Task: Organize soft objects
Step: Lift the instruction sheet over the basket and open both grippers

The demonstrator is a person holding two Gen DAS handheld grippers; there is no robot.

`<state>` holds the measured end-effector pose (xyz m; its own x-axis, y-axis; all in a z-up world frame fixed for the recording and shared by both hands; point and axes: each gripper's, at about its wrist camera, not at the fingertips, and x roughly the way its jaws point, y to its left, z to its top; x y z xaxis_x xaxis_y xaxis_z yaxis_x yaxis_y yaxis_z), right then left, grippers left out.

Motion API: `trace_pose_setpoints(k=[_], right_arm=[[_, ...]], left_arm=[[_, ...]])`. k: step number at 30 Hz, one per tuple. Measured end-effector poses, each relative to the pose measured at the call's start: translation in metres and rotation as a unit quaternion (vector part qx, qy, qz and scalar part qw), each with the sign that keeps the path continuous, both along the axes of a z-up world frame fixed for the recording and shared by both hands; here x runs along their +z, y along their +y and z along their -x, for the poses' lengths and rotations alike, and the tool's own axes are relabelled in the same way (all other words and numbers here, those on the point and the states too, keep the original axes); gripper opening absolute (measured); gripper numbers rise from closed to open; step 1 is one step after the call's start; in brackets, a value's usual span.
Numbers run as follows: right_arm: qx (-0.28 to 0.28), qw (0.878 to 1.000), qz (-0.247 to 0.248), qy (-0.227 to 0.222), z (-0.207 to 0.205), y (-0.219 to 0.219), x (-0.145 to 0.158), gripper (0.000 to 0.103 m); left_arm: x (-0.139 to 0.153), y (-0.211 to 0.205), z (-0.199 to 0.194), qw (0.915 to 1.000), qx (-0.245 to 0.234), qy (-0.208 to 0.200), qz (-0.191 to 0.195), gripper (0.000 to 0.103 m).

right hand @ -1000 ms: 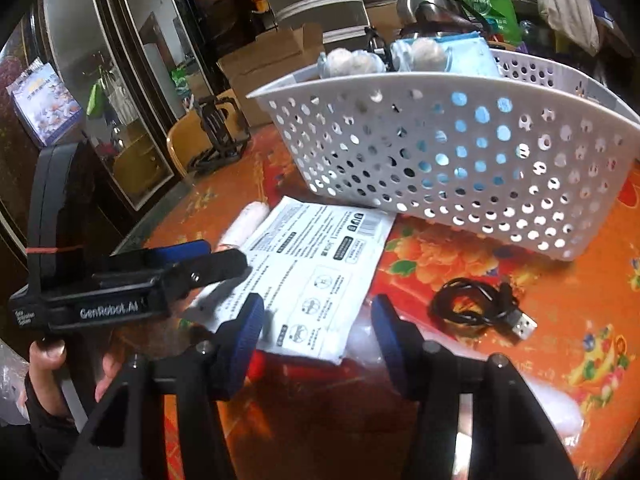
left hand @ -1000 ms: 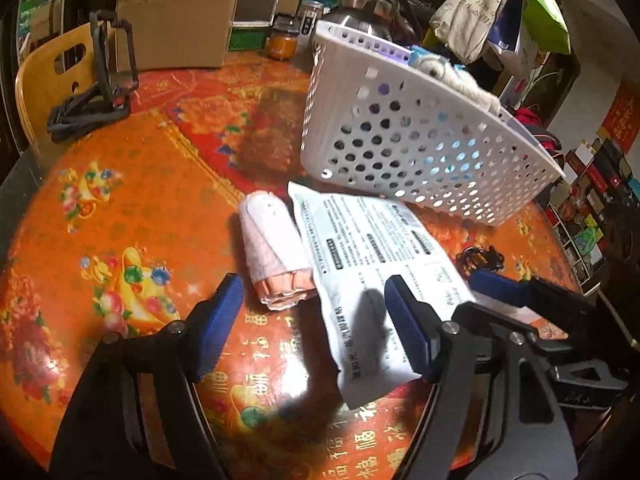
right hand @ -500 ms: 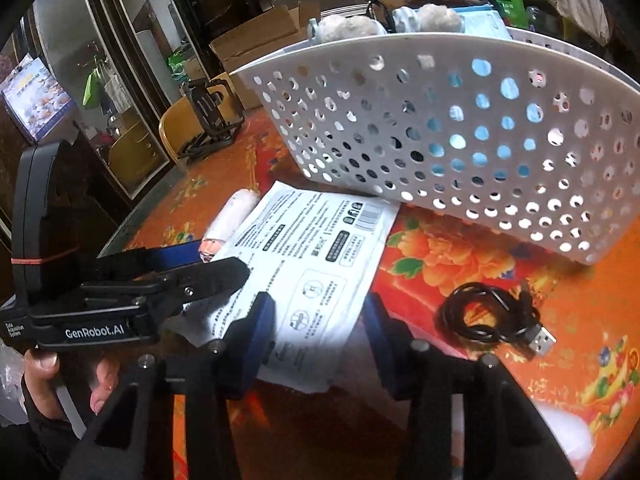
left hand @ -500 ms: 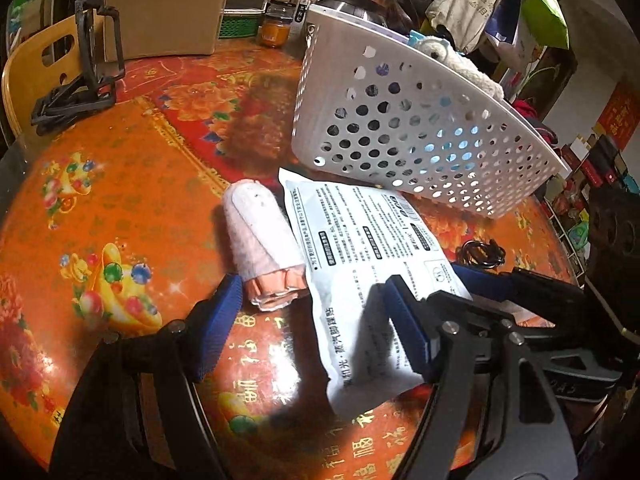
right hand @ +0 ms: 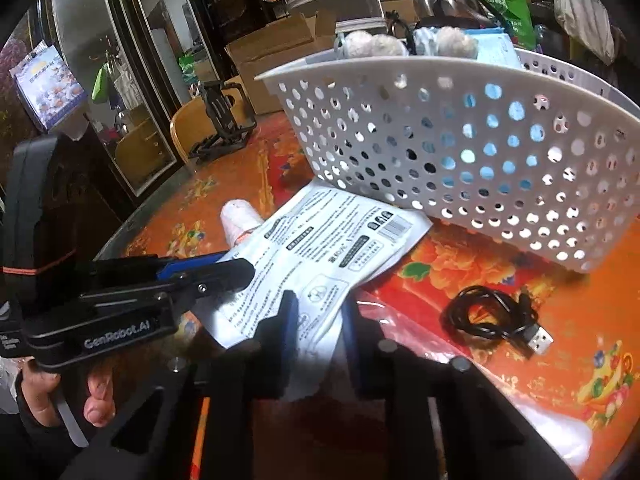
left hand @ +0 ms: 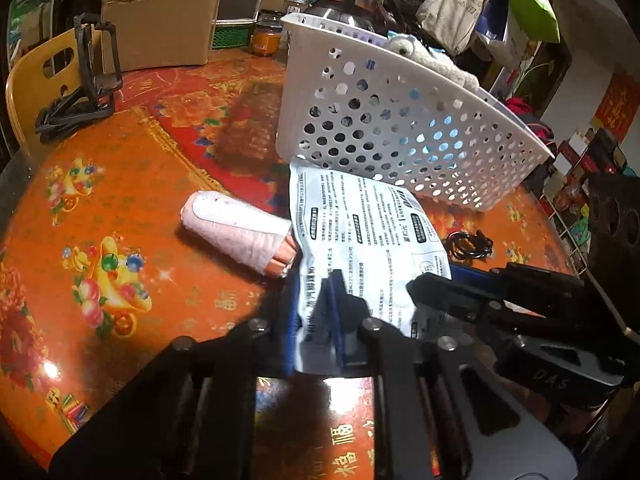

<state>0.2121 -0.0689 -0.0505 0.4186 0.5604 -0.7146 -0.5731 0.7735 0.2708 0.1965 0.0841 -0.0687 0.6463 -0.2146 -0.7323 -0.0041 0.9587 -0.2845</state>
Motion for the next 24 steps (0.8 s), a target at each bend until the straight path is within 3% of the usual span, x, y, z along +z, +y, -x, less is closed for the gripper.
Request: trace_pose_setpoints(k=[11,19,24], right_arm=[[0.000,0.999,-0.008,-0.053,0.024,-0.015,0.025,0.014],[0.002,0.993,-0.032,-0.117,0.055,-0.030,0.069,0.013],[-0.004,0.988,-0.045,-0.149,0.063,-0.047,0.110,0.013]], left_arm=[[0.032,-0.007,0.032,0.9974,-0.001,-0.071,-0.010,0.006],[0.080,-0.013,0.069,0.9884,-0.001,-0.151,-0.009,0.006],[0.123,-0.024,0.063,0.9834,-0.020,-0.180,-0.005,0.006]])
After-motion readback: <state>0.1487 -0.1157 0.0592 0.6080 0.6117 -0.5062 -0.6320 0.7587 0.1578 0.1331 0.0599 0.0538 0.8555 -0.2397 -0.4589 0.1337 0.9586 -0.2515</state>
